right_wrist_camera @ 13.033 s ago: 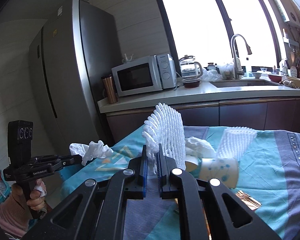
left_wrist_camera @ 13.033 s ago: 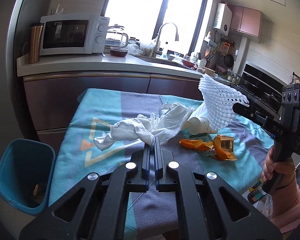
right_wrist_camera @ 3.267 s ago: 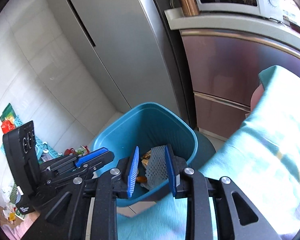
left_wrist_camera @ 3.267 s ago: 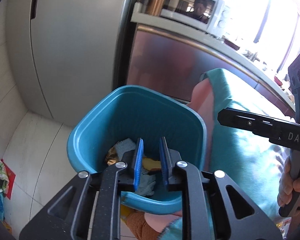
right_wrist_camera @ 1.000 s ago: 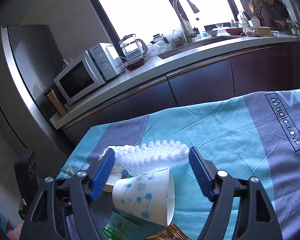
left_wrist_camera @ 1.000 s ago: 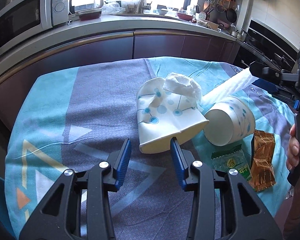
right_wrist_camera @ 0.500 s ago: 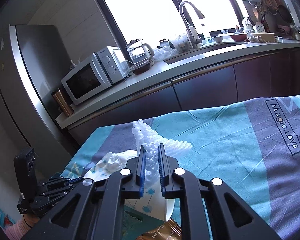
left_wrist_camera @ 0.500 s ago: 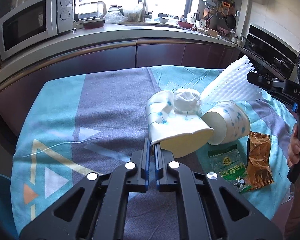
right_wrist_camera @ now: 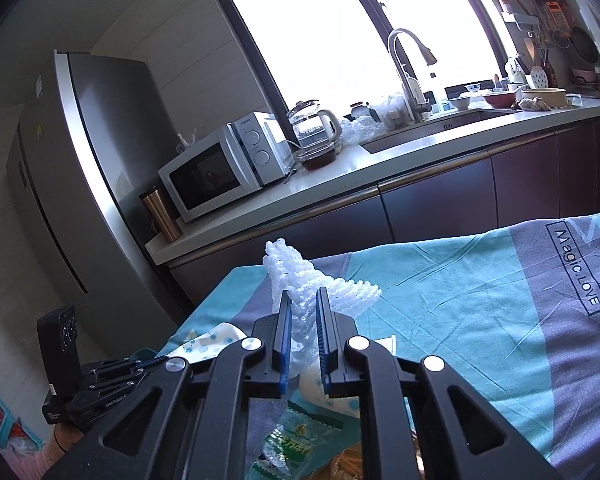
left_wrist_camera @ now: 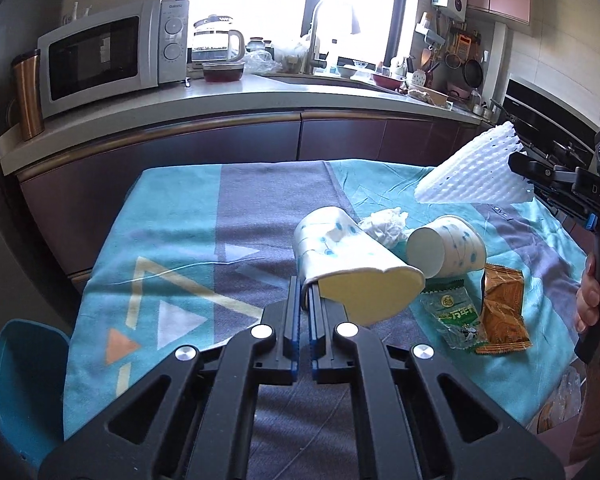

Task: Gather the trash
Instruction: 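Carry the container and foam net to the teal bin and open both tools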

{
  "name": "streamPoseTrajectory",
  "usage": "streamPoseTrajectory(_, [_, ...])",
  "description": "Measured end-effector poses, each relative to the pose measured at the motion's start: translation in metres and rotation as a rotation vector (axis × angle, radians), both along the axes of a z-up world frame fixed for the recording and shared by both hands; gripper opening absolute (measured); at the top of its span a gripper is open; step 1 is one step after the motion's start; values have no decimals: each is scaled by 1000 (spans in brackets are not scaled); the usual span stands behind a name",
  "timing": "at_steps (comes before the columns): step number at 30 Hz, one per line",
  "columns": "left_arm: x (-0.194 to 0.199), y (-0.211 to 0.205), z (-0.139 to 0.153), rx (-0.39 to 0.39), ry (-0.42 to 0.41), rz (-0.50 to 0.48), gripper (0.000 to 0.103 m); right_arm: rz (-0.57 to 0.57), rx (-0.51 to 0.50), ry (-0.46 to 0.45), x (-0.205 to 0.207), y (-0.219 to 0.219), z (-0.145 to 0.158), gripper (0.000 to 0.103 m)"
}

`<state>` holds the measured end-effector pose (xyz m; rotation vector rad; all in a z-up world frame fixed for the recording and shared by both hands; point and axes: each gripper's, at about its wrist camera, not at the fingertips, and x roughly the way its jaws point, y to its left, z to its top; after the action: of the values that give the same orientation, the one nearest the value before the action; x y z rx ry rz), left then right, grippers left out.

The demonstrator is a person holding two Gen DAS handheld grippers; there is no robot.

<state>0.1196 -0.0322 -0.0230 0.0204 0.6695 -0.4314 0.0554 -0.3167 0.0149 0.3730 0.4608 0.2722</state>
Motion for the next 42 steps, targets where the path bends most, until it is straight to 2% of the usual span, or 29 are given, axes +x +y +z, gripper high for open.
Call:
streamPoseTrajectory(22, [-61, 105, 15, -80, -25, 163, 4, 273, 67, 17, -4, 103, -6, 11])
streamPoseTrajectory(42, [-103, 188, 24, -90, -63, 339, 4, 497, 81, 55, 22, 198, -6, 11])
